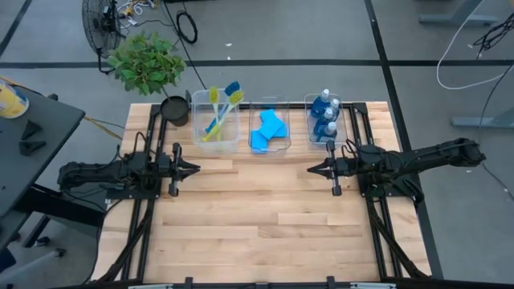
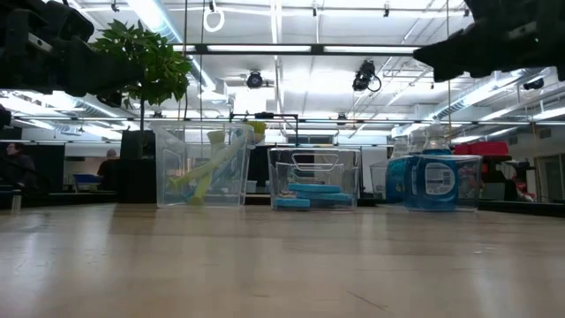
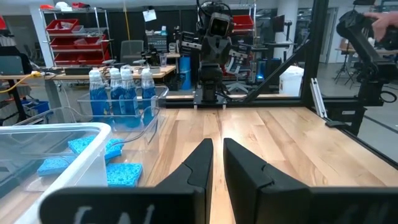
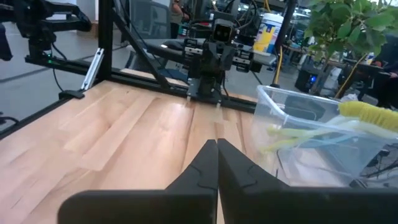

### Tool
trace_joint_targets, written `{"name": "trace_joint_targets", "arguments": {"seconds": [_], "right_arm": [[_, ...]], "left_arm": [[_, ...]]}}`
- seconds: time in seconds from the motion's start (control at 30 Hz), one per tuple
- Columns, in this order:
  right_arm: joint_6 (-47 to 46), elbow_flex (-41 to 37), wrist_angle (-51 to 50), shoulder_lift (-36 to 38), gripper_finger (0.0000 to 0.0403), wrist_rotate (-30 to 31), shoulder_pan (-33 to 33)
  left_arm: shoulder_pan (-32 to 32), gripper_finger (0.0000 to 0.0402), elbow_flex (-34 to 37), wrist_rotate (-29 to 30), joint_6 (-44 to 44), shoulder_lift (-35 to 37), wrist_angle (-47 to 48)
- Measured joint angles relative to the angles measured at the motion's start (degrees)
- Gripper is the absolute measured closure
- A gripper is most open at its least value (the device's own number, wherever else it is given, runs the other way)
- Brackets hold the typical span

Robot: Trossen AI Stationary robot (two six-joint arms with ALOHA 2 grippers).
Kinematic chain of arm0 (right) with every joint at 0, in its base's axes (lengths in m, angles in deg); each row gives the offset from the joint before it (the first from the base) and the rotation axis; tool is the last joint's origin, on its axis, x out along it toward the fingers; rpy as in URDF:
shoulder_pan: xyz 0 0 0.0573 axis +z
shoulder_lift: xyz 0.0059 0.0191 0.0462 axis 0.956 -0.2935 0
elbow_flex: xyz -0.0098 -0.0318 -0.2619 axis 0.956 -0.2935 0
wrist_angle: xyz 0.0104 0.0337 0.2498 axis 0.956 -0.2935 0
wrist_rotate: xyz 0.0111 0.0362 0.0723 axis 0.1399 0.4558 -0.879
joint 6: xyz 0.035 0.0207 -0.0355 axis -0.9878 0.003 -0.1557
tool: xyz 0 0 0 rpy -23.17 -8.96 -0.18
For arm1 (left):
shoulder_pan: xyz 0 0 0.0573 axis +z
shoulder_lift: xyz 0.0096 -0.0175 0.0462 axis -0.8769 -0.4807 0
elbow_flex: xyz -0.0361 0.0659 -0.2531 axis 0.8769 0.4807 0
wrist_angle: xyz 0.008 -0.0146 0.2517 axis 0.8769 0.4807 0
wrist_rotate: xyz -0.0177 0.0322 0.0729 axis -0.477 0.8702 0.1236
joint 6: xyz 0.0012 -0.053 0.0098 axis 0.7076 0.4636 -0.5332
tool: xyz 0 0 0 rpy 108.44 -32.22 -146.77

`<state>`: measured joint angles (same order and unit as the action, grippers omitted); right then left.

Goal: Pick & Place Kitchen Sink Supplies
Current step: Return to home position

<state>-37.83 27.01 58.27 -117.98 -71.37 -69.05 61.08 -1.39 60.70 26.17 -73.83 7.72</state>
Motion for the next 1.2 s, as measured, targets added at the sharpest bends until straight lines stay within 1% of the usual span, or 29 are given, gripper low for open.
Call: {"name": "trace_joint_targets", "arguments": {"seconds": [0.4, 0.57, 0.77, 0.93, 1.1, 1.2], "right_arm": [[0.0, -7.49, -2.66, 9.78, 0.0403, 0.0, -0.02], [0.01, -9.02, -4.99, 13.74, 0.0403, 0.0, -0.02], [0.02, -11.6, -5.24, 17.79, 0.0403, 0.0, -0.07], [0.25, -11.59, -10.02, 21.15, 0.0403, 0.18, -0.09], [0.71, -11.59, -14.39, 25.27, 0.0403, 4.5, -0.64], [1.83, -11.58, -16.45, 27.58, 0.0403, 4.96, -1.78]], "left_arm": [[0.02, 0.0358, -0.02, 0.0, 0.02, -0.01, 0.02], [0.02, 0.0358, -0.02, 0.0, 0.02, 0.01, -0.01], [0.02, 0.0358, -0.02, 0.0, 0.01, -0.01, -0.01], [0.02, 0.0358, 0.0, 0.0, 0.02, -0.01, -0.01], [0.0, 0.0358, -0.01, 0.0, 0.0, -0.01, -0.01], [0.01, 0.0358, -0.02, 0.0, 0.0, 0.0, 0.0]]}}
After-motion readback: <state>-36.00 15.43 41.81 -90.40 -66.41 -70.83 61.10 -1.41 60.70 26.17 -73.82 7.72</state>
